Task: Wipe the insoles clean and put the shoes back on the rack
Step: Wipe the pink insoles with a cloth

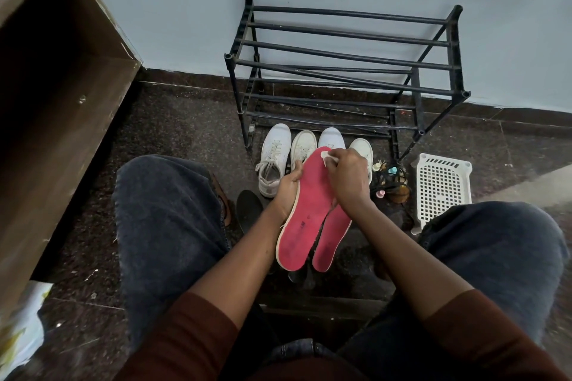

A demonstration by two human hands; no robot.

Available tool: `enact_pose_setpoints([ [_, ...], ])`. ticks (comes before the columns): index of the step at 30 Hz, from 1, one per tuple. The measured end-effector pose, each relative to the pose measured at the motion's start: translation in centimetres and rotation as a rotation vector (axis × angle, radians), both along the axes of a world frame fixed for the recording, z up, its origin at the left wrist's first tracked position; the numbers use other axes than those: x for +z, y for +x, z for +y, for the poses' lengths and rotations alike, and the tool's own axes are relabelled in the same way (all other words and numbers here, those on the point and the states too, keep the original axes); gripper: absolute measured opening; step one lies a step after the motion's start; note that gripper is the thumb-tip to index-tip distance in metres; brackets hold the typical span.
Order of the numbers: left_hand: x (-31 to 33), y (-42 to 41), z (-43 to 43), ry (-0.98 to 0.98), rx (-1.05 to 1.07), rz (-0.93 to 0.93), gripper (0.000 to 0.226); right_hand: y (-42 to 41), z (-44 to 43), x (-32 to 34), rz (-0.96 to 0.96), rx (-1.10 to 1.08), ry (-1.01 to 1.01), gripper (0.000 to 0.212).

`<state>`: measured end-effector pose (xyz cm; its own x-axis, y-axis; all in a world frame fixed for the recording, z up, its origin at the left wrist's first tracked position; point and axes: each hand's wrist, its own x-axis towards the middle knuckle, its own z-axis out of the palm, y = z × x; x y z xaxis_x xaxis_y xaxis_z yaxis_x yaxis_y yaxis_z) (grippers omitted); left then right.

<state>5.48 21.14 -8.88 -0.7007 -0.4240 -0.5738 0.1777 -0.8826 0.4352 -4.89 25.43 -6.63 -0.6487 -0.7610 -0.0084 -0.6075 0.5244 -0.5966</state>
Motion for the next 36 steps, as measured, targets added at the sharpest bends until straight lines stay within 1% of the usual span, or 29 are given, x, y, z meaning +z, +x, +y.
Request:
enact_pose_setpoints([
  [3,-0.4,0.1,-0.6,-0.045,0.045,-0.067,0.055,1.0,0.6,0.3,-0.068,0.066,0.023,0.026],
  [4,-0.5,0.1,-0.9,-0.067,0.057,-0.071,0.06,1.5,1.0,0.4,-0.063,0.117,0.023,0.024],
  [6,-0.8,0.0,-1.1,-0.132,0.045,-0.043,0.078,2.5,1.8,0.5,0.008,0.213,0.018,0.02],
  [8,-0.6,-0.1,-0.8,-0.173,0.028,0.018,0.084,2.7,2.3,0.5,0.074,0.267,0.016,0.018],
  [9,-0.8,-0.1,-0.6,-0.194,0.029,0.018,0.084,2.5,2.3,0.4,0.094,0.273,0.023,0.018],
  [11,-1.6,-0.2,-0.4,-0.229,0.085,0.006,0.073,1.9,2.0,0.3,0.145,0.248,0.05,0.019],
  [14,-0.5,-0.2,-0.4,-0.134,0.014,0.032,0.053,0.9,1.0,0.4,0.208,0.157,0.065,0.021],
  [17,-0.5,-0.1,-0.8,-0.119,0.061,-0.022,0.055,-0.2,-0.4,0.7,0.193,0.068,0.056,0.023],
  [18,-0.5,-0.1,-0.8,-0.122,0.068,-0.003,0.055,-0.5,-0.8,0.7,0.181,0.049,0.045,0.023],
  [21,0.0,-0.1,-1.0,-0.225,0.107,-0.018,0.068,-1.0,-1.3,0.9,0.13,0.012,-0.016,0.021],
  [22,0.0,-0.1,-1.2,-0.242,0.124,-0.022,0.068,-1.0,-1.3,0.9,0.117,0.014,-0.031,0.02],
  [25,0.1,0.2,-1.6,-0.204,0.115,-0.062,0.053,-0.2,-0.4,0.8,0.079,0.083,-0.039,0.017],
  [26,0.0,0.3,-1.7,-0.202,0.105,-0.059,0.052,0.4,0.0,0.8,0.072,0.123,-0.032,0.016],
  [28,0.0,0.4,-1.8,-0.248,0.082,-0.072,0.048,1.6,1.2,0.6,0.068,0.192,-0.021,0.012],
  [30,-0.5,0.3,-1.6,-0.34,0.103,-0.112,0.041,2.5,2.2,0.5,0.048,0.222,-0.031,0.011],
  [31,-0.7,0.2,-1.4,-0.371,0.121,-0.143,0.043,2.6,2.6,0.4,0.029,0.228,-0.029,0.011],
  [34,-1.3,0.6,-0.6,-0.424,0.125,-0.134,0.057,2.6,3.0,0.2,-0.037,0.206,0.0,0.015],
  [36,-1.6,0.4,-0.6,-0.369,0.091,-0.03,0.077,2.3,2.8,0.1,-0.044,0.159,-0.011,0.015],
])
